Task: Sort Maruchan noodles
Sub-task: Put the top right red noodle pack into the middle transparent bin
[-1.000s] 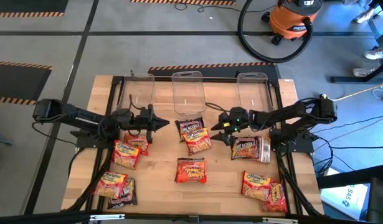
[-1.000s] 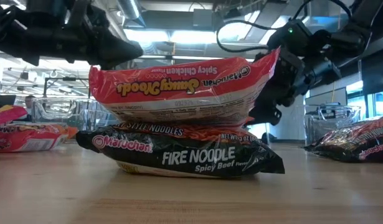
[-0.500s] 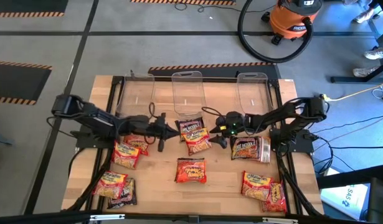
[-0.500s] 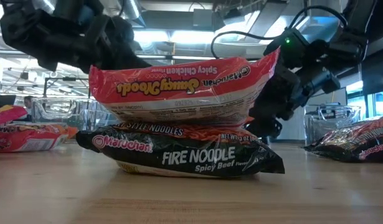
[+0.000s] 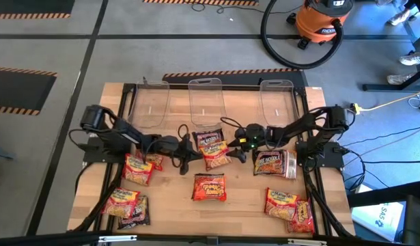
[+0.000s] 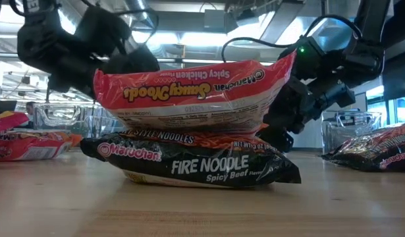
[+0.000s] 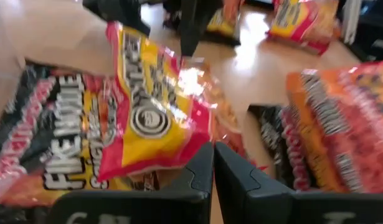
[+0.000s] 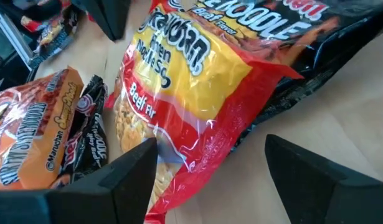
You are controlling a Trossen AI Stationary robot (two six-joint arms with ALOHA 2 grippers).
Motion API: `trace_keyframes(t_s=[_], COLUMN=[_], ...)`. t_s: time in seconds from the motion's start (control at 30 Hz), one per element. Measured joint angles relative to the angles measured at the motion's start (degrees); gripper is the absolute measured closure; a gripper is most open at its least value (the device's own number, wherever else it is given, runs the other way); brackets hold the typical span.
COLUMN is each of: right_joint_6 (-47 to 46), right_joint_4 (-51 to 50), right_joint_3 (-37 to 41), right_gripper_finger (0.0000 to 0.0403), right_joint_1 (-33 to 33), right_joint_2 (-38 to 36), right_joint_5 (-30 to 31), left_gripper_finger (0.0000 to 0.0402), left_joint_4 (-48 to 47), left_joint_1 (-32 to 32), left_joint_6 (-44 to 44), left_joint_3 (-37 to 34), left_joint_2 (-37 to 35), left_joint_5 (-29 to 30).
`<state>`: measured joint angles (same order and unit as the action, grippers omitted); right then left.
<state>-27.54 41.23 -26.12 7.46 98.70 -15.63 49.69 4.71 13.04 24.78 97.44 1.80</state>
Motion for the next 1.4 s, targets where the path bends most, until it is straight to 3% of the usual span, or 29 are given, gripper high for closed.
trace_keyframes(t_s=[0.4, 0.87, 1.0, 1.3, 1.4], right_joint_6=[-0.7, 0.7, 2.2, 5.6, 6.8], right_joint_4=[2.8, 4.2, 5.0, 5.5, 5.6], right_joint_3=[-0.8, -2.1, -2.1, -2.1, -2.1], right_gripper_finger=[0.0128, 0.0134, 0.017, 0.0302, 0.0316], right_joint_1=[0.0, 0.0, 0.0, 0.0, 0.0], right_joint_2=[1.0, 1.0, 1.0, 1.0, 1.0], right_joint_5=[-1.0, -6.3, -8.3, -10.0, -10.1], left_gripper_finger=[0.0395, 0.0395, 0.0395, 0.0395, 0.0395], left_joint_4=[0.0, 0.0, 0.4, 0.6, -0.3], left_joint_1=[-0.1, -0.2, -0.2, -0.2, -0.2], left_joint_6=[-1.2, -8.3, -8.3, -8.2, -8.2], left_joint_3=[5.5, 9.9, 9.9, 9.9, 9.9], left_joint_2=[8.6, 9.2, 9.2, 9.0, 8.0], left_joint_5=[0.4, 3.0, 5.7, 6.6, 6.6])
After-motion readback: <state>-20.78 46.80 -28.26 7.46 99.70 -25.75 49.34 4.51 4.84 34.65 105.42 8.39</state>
